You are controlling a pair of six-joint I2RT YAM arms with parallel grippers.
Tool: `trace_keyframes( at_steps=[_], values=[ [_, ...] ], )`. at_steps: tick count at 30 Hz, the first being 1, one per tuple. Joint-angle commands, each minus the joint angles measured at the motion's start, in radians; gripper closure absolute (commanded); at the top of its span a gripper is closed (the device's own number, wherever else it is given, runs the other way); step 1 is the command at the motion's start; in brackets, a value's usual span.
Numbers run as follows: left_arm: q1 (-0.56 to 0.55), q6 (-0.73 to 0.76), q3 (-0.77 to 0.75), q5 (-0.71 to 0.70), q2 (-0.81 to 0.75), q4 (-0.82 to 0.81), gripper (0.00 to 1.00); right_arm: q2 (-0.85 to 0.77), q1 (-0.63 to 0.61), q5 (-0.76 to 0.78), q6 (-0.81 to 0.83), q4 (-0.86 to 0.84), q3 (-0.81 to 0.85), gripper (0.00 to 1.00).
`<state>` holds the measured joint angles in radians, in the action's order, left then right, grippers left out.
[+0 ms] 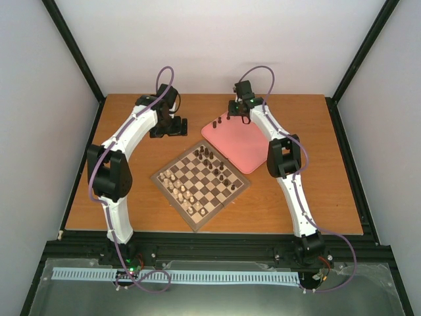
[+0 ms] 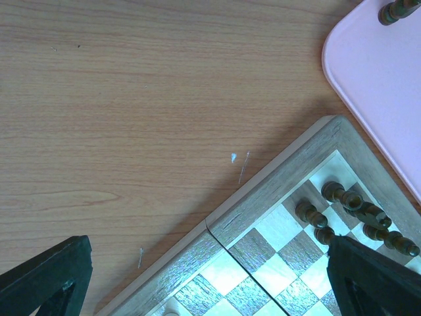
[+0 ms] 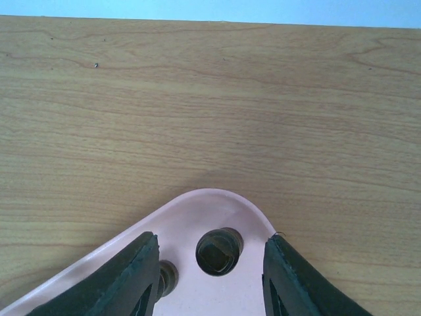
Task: Set up the chess pieces on the board
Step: Pick up the chess piece from the storage box.
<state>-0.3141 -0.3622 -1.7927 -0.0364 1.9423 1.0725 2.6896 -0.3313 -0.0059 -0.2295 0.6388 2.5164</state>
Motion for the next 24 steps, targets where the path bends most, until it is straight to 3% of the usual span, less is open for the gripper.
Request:
trace_keyframes(
  at_steps=[1,12,24],
  values=[
    [-0.002,-0.001,-0.042,0.001,0.002,0.017,0.0,0.019,0.009,0.003,-0.011,-0.008,0.032,0.57],
    [-0.002,0.0,-0.046,0.003,0.01,0.018,0.0,0.042,0.016,-0.006,-0.015,-0.01,0.06,0.64],
    [-0.002,0.0,-0.039,0.007,0.009,0.017,0.0,0.04,0.022,-0.004,-0.013,0.001,0.064,0.92]
  ],
)
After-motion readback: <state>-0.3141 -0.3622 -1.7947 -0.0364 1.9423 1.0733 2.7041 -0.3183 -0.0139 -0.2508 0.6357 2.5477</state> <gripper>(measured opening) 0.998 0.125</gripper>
